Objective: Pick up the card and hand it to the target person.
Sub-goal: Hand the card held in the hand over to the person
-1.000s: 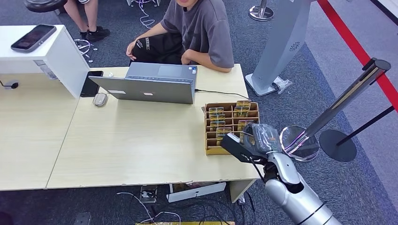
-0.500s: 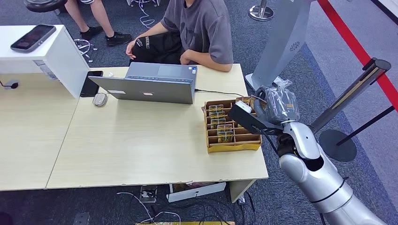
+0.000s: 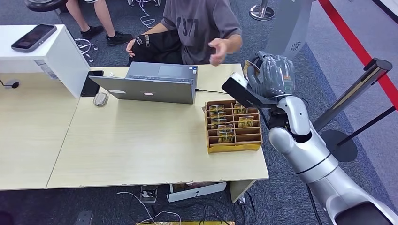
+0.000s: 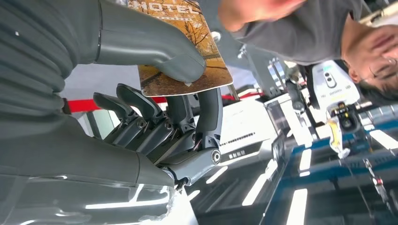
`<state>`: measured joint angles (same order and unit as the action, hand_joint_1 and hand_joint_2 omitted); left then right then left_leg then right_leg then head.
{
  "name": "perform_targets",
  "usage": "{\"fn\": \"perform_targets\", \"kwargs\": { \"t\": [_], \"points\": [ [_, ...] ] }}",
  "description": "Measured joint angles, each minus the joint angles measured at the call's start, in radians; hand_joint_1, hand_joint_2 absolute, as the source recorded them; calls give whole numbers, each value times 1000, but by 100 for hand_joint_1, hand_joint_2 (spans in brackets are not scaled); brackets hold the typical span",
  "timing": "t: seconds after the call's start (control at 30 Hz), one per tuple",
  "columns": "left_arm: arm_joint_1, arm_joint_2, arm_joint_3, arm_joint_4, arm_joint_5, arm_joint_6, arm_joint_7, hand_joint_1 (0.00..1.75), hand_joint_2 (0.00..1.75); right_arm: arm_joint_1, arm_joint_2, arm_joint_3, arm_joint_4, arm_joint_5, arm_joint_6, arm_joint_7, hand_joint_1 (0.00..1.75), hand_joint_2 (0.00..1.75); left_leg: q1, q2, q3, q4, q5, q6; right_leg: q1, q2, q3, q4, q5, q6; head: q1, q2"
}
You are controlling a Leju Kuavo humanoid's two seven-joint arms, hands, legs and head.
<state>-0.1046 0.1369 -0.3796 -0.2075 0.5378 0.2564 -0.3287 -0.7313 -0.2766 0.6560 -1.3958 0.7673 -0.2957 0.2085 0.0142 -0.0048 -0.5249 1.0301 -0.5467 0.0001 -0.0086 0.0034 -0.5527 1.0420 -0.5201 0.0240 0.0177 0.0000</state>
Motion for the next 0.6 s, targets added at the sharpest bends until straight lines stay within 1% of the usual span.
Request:
{"fn": "perform_targets", "kwargs": {
  "t": [0.17,0.33,0.6],
  "points": [
    [-1,0,-11,0,-9,0,-8,0,0,-30,54,4,153,0,-91,-45,174,175,0,0,0,0,0,0,0,0,0,0,0,0,0,0],
    [-1,0,-27,0,-15,0,-5,0,0,-41,94,3,268,5,-158,-68,173,175,0,0,0,0,0,0,0,0,0,0,0,0,0,0],
    [-1,0,-30,0,-16,0,1,0,0,-42,122,0,359,7,-178,-76,170,175,0,0,0,0,0,0,0,0,0,0,0,0,0,0]
  ]
}}
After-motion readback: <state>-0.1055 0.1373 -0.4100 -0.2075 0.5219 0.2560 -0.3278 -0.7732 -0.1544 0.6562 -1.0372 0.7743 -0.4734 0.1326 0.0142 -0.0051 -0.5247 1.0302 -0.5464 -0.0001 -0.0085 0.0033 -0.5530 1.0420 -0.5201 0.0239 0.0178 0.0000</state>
